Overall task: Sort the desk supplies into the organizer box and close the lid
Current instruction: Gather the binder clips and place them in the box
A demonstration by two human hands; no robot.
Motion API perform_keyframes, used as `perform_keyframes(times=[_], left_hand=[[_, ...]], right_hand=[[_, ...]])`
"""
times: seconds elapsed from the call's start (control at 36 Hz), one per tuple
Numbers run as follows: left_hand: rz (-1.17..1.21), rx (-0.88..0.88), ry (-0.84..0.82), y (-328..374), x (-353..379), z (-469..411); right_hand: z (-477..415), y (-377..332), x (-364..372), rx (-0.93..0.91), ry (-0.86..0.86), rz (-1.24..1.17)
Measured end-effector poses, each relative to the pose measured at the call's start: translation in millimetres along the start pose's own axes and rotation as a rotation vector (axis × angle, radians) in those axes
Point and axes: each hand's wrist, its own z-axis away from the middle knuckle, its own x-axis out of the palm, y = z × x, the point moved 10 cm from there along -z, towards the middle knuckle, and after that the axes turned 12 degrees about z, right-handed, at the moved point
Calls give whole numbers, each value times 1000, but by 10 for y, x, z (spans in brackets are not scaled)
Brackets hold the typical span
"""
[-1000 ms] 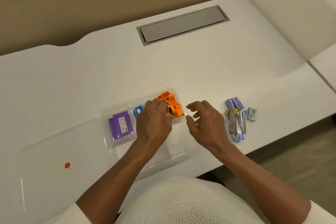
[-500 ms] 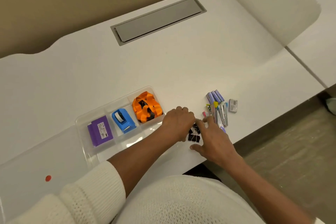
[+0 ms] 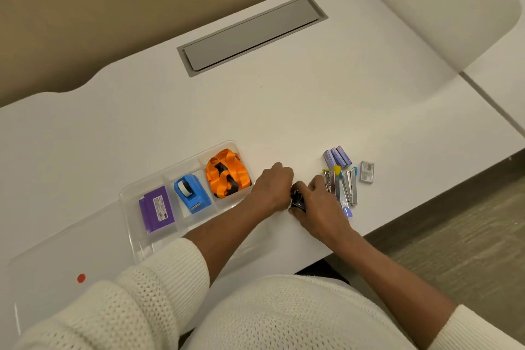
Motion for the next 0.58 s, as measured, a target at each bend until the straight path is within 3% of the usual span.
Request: perform_keyframes(times=[0.58], left_hand=[[273,-201,42,-229,-247,-210]], right_hand=[[-485,-59,-144,-73,-27,114]])
